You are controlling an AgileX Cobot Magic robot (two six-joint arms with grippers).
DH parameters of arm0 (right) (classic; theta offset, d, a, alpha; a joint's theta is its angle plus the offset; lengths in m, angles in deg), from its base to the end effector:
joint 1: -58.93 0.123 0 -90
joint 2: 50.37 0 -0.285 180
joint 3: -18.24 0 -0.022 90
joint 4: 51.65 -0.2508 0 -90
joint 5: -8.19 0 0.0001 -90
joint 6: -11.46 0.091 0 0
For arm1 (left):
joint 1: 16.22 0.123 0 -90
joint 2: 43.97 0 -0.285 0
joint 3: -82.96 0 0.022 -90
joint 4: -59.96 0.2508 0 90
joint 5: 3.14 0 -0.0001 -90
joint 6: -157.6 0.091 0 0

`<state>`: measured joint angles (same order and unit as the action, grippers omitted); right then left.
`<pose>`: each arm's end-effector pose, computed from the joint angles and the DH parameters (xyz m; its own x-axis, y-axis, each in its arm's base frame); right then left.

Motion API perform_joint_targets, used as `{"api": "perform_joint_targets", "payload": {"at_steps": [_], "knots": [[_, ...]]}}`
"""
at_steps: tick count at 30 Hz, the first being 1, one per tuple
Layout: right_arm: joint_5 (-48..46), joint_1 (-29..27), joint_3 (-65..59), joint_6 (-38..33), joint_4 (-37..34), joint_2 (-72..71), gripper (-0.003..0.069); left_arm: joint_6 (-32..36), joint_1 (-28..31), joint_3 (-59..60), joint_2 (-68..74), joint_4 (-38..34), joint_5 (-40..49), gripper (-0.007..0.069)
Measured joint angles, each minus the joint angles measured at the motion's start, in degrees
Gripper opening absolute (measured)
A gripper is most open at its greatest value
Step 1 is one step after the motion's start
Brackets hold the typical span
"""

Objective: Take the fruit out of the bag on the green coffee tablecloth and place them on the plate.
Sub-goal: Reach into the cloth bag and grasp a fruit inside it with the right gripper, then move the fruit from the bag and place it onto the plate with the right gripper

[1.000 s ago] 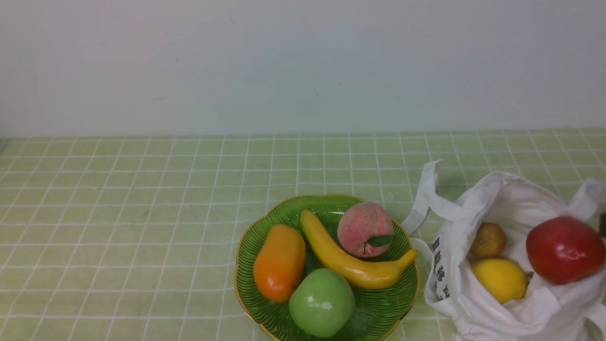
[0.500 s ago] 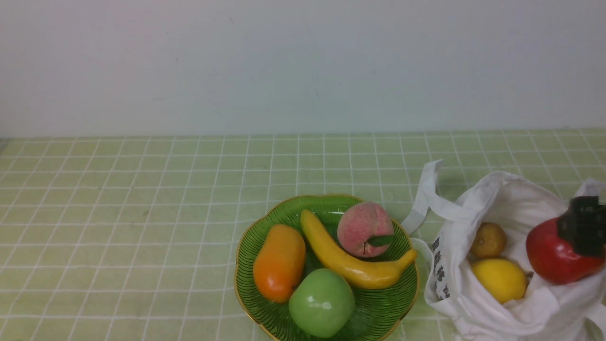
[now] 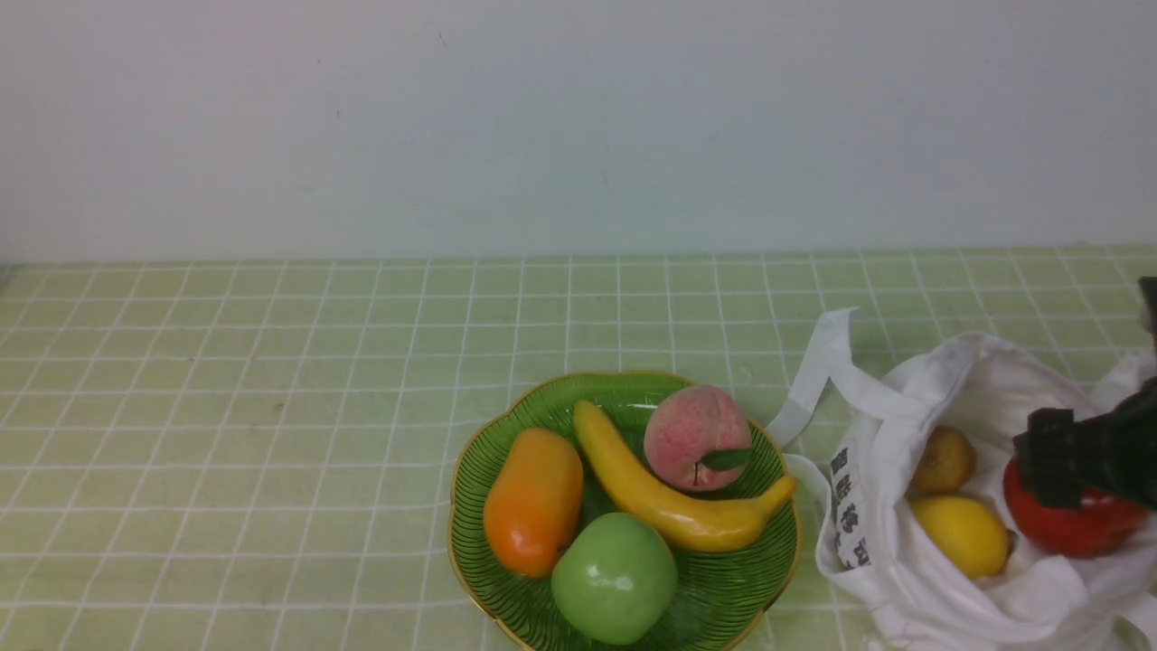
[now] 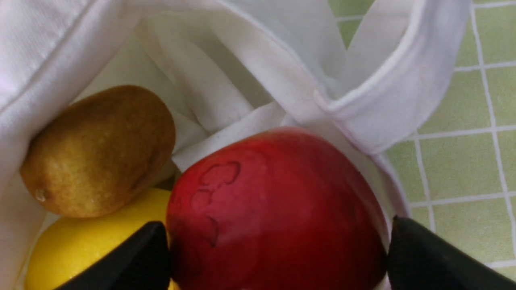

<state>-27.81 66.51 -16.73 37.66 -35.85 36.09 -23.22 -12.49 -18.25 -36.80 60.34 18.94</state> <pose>0.2436 0.0177 0.2131 -0.8992 0.1095 -0.4236 0.1442 0.9883 -0.0505 0.0522 0.0036 0.1699 -0.3085 -0.0283 -0.9508 -0.0699 0.9975 -0.0070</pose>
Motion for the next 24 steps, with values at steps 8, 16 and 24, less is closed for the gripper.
{"api": "perform_joint_targets", "payload": {"at_steps": [8,16,24], "knots": [[-1.9,0.0,1.8,-0.4,-0.7,0.0,0.0587,0.0,0.0,0.0,0.0,0.0,0.0,-0.0008],[-9.0,0.0,6.3,-3.7,-3.2,-0.1,0.0587,0.0,0.0,0.0,0.0,0.0,0.0,-0.0008],[-12.7,2.4,10.8,-10.0,-12.6,-6.1,0.0587,0.0,0.0,0.0,0.0,0.0,0.0,-0.0008]]}}
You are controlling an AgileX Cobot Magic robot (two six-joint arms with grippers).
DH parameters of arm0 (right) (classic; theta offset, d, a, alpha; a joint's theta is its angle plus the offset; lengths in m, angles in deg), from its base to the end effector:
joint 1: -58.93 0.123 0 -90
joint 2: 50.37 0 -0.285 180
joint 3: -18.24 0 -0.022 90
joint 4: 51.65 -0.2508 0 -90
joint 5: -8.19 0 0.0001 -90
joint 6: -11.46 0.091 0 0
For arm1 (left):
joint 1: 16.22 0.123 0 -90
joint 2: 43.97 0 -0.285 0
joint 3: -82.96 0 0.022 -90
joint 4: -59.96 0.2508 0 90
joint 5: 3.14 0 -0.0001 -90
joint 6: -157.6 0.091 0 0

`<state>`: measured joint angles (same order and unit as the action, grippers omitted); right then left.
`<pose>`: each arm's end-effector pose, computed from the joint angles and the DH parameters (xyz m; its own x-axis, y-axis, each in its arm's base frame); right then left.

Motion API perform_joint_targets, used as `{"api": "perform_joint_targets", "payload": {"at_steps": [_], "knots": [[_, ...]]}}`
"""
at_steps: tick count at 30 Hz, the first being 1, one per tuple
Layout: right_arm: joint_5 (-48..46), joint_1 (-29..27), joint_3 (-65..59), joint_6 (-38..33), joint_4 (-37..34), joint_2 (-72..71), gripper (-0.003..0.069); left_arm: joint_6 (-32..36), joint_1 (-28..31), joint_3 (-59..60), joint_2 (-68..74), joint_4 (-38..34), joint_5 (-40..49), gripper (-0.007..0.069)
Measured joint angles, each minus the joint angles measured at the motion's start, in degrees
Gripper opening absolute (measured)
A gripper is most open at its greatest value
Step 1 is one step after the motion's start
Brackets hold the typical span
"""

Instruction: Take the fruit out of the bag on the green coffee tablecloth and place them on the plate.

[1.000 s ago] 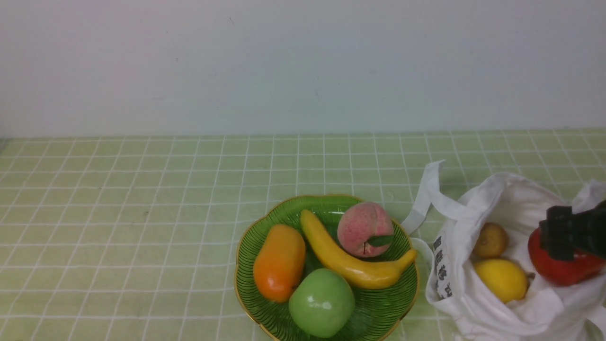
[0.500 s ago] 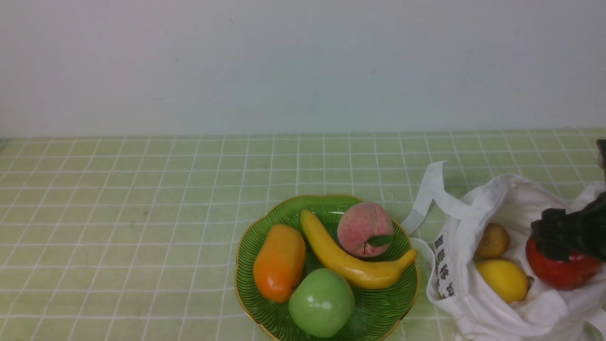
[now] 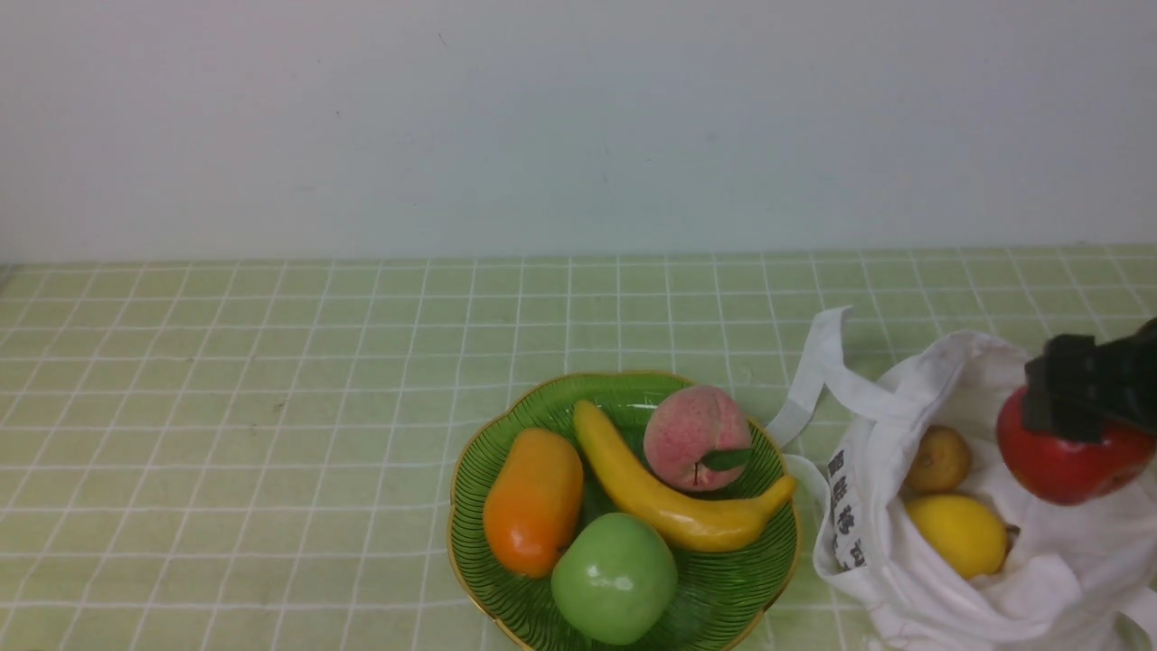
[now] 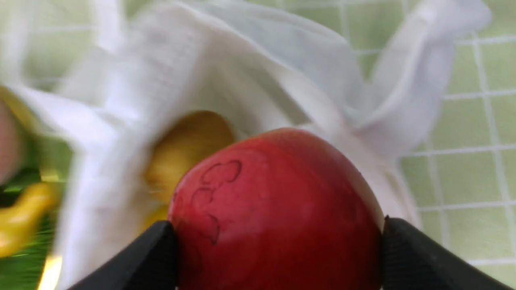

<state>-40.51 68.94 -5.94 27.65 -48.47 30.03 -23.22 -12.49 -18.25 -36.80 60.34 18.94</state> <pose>0.2386 0.0383 0.2809 -0.8906 0.0898 -0.4458 0.0635 0.9953 0.0735 0.0522 0.0036 0.1699 -0.3085 -0.0283 -0.9508 -0.0699 0.9975 -0.0070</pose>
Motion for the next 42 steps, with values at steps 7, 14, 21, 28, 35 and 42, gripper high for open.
{"api": "perform_joint_targets", "payload": {"at_steps": [7,14,21,28,35,42], "knots": [[2.1,10.8,1.0,-20.0,-20.1,-0.2,0.0587,0.0,0.0,0.0,0.0,0.0,0.0,-0.0008],[12.5,18.4,1.0,-31.2,-28.7,6.1,0.0587,0.0,0.0,0.0,0.0,0.0,0.0,-0.0008],[27.0,24.4,1.0,-38.4,-32.0,14.5,0.0587,0.0,0.0,0.0,0.0,0.0,0.0,-0.0008],[33.9,25.8,1.0,-39.0,-32.2,17.4,0.0673,0.0,0.0,0.0,0.0,0.0,0.0,-0.0008],[33.6,25.8,1.0,-38.5,-32.2,17.4,0.0691,0.0,0.0,0.0,0.0,0.0,0.0,-0.0008],[21.8,25.2,5.2,-38.5,-30.9,14.4,0.0666,0.0,0.0,0.0,0.0,0.0,0.0,-0.0008]]}}
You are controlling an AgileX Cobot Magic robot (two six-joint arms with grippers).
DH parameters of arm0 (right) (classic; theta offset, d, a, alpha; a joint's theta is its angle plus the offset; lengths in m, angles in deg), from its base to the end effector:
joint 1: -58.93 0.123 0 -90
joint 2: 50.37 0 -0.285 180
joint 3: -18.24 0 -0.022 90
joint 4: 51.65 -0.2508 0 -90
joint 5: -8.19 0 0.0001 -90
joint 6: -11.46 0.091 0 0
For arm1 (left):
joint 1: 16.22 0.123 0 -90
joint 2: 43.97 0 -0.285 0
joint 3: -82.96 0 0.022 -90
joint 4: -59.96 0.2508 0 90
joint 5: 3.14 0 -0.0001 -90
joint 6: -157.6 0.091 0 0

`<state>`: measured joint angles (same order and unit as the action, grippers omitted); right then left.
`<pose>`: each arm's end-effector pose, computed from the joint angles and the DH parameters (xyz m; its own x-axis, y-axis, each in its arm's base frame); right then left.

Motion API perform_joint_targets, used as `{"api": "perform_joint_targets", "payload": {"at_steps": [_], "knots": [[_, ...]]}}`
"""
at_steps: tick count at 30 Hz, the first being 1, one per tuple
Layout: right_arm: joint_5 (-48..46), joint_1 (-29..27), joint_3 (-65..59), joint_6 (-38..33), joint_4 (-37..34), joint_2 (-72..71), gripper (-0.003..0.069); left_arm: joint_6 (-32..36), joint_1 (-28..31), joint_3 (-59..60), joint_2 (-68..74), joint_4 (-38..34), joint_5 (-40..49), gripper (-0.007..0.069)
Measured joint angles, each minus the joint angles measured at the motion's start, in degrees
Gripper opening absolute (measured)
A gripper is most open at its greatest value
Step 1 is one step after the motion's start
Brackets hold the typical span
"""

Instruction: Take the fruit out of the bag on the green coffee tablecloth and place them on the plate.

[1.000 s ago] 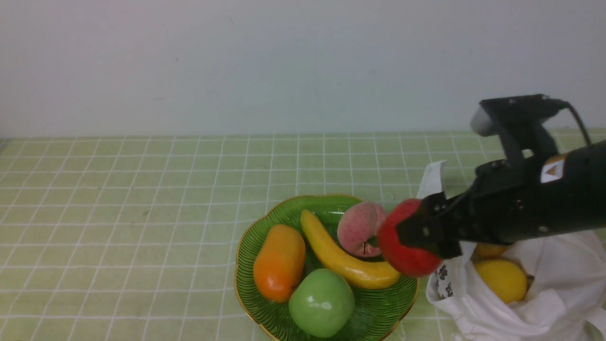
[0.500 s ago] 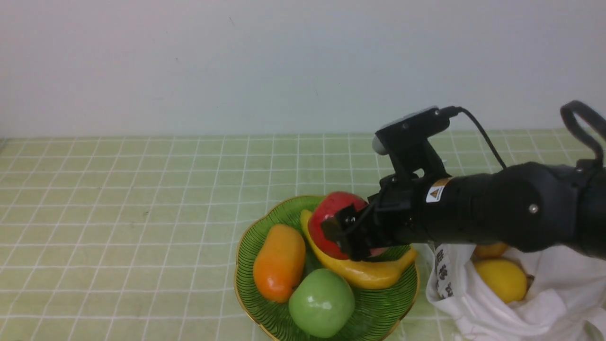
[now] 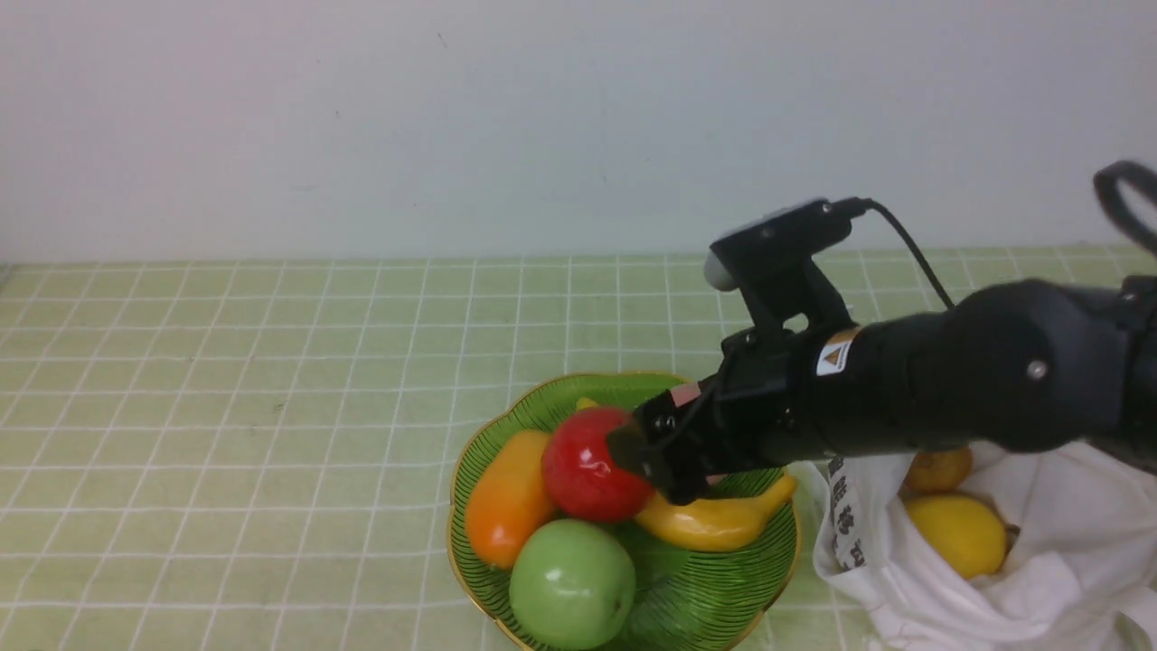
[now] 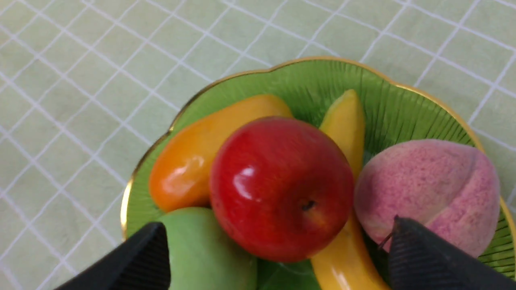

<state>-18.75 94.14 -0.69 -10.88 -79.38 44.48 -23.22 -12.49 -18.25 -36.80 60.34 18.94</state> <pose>0.2519 0.2013 0.2598 -0.6393 -0.3933 -0.6608 -0.6487 0.7372 0.1888 0.0522 0.0036 0.1699 -0.3085 -0.0283 -0.9508 -0.0699 0.9975 -0.0070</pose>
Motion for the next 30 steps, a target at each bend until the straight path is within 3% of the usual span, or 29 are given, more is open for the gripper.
{"api": "perform_joint_targets", "payload": {"at_steps": [2,7,8,9,10,11,13,16,21,24,30], "knots": [[-4.6,-0.7,1.8,0.3,1.3,-1.6,0.0638,0.0,0.0,0.0,0.0,0.0,0.0,-0.0008],[-26.8,-5.5,11.8,6.1,9.3,-8.0,0.0379,0.0,0.0,0.0,0.0,0.0,0.0,-0.0008],[-26.8,-5.7,12.1,6.4,9.7,-8.4,0.0366,0.0,0.0,0.0,0.0,0.0,0.0,-0.0008],[-34.5,-7.4,14.7,8.9,13.3,-10.3,0.0242,0.0,0.0,0.0,0.0,0.0,0.0,-0.0008],[-35.2,-7.5,14.9,9.2,13.7,-10.5,0.0227,0.0,0.0,0.0,0.0,0.0,0.0,-0.0008],[-40.1,-9.1,15.8,11.9,17.6,-13.3,0.0094,0.0,0.0,0.0,0.0,0.0,0.0,-0.0008],[-42.6,-9.9,15.9,13.4,20.1,-15.5,0.0037,0.0,0.0,0.0,0.0,0.0,0.0,-0.0008],[-44.4,-10.7,15.1,16.0,23.8,-21.9,-0.0005,0.0,0.0,0.0,0.0,0.0,0.0,-0.0008],[-43.4,-10.8,8.9,17.4,24.9,-35.0,-0.0014,0.0,0.0,0.0,0.0,0.0,0.0,-0.0008],[-35.1,-10.8,-1.8,17.4,24.9,-46.2,-0.0014,0.0,0.0,0.0,0.0,0.0,0.0,-0.0008],[-9.8,-10.8,-22.9,17.4,24.6,-58.8,-0.0014,0.0,0.0,0.0,0.0,0.0,0.0,-0.0008]]}}
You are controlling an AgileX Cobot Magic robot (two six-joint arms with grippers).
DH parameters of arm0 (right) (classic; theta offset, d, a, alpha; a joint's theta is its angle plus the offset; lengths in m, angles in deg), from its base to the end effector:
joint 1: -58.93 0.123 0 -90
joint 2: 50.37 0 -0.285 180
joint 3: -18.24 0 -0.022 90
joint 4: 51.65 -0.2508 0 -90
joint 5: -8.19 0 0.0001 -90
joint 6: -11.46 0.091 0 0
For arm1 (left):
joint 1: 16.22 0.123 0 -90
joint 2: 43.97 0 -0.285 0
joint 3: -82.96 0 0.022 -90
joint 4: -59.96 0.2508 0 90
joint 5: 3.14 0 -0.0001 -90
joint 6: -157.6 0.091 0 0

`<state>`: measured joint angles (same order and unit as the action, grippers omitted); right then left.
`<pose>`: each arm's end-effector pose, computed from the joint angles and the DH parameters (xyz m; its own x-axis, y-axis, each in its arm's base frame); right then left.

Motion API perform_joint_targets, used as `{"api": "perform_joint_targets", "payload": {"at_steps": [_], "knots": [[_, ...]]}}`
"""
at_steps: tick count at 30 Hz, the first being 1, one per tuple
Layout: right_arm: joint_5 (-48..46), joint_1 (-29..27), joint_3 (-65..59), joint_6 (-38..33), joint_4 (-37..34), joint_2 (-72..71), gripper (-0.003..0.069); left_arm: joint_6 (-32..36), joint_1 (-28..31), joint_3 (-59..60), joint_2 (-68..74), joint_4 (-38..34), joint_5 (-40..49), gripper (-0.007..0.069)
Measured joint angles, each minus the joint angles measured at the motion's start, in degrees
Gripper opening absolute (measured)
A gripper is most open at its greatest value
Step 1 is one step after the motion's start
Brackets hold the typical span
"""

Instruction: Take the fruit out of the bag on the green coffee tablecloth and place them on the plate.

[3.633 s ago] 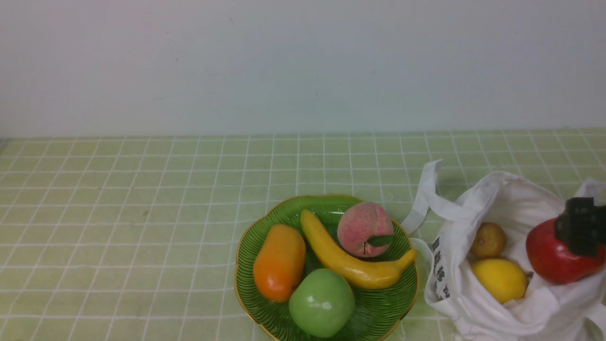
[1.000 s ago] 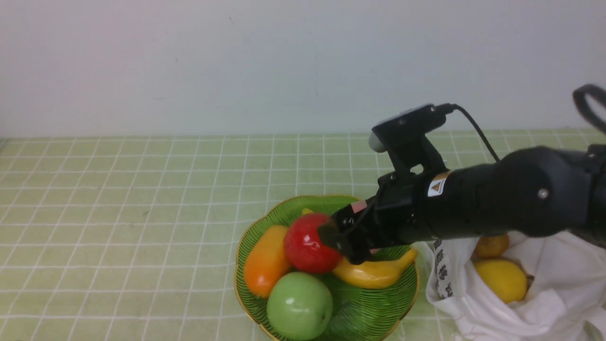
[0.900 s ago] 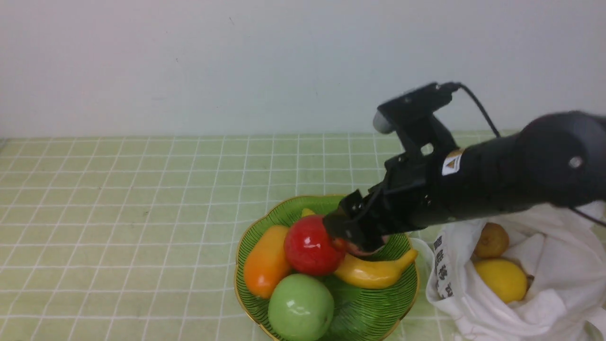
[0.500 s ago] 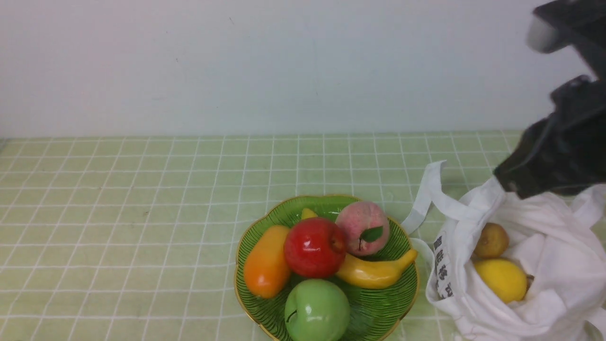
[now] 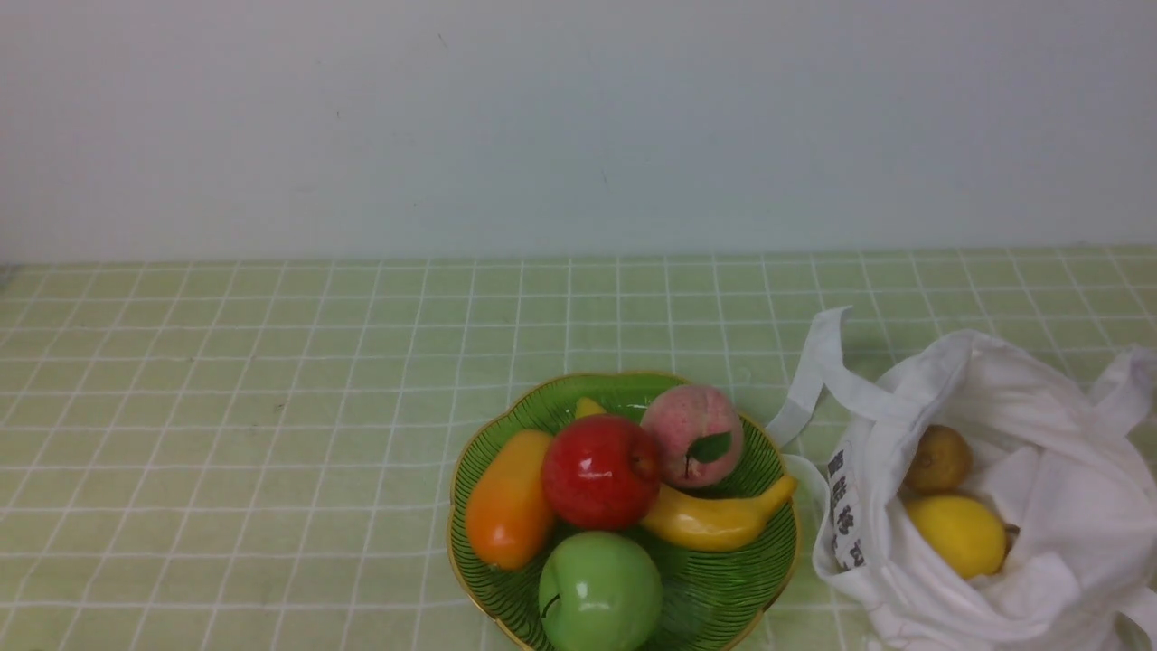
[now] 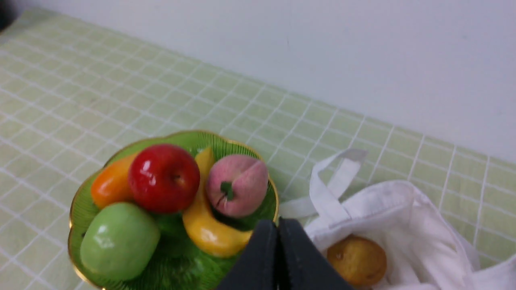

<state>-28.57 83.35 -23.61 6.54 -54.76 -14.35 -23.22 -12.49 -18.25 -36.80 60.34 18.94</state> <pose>0.0832 0.0410 0.3269 -0.3599 -0.2099 -0.9091 -0.4557 0.8898 -0.0250 0.0522 0.0036 0.1699 -0.3085 -0.0283 -0.9508 -0.0699 0.9975 -0.0070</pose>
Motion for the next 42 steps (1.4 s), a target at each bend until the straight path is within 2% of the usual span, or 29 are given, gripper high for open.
{"api": "perform_joint_targets", "payload": {"at_steps": [4,8,25,31,36,39,42], "knots": [[11.9,0.0,-7.3,0.1,-0.4,-0.6,-0.0014,0.0,0.0,0.0,0.0,0.0,0.0,-0.0008],[15.0,0.0,-10.0,0.1,-0.5,-0.6,-0.0014,0.0,0.0,0.0,0.0,0.0,0.0,-0.0008],[5.3,0.0,-11.3,0.1,-0.5,-0.6,-0.0015,0.0,0.0,0.0,0.0,0.0,0.0,-0.0008],[4.9,0.0,-11.4,0.0,-0.5,-0.6,-0.0015,0.0,0.0,0.0,0.0,0.0,0.0,-0.0008],[11.7,-0.7,-14.9,0.0,-0.5,-4.1,-0.0015,0.0,0.0,0.0,0.0,0.0,0.0,-0.0008],[19.7,-4.5,-20.9,0.0,-0.5,-9.5,-0.0015,0.0,0.0,0.0,0.0,0.0,0.0,-0.0008],[22.3,-7.1,-23.9,0.0,-0.5,-12.8,-0.0015,0.0,0.0,0.0,0.0,0.0,0.0,-0.0008]]}}
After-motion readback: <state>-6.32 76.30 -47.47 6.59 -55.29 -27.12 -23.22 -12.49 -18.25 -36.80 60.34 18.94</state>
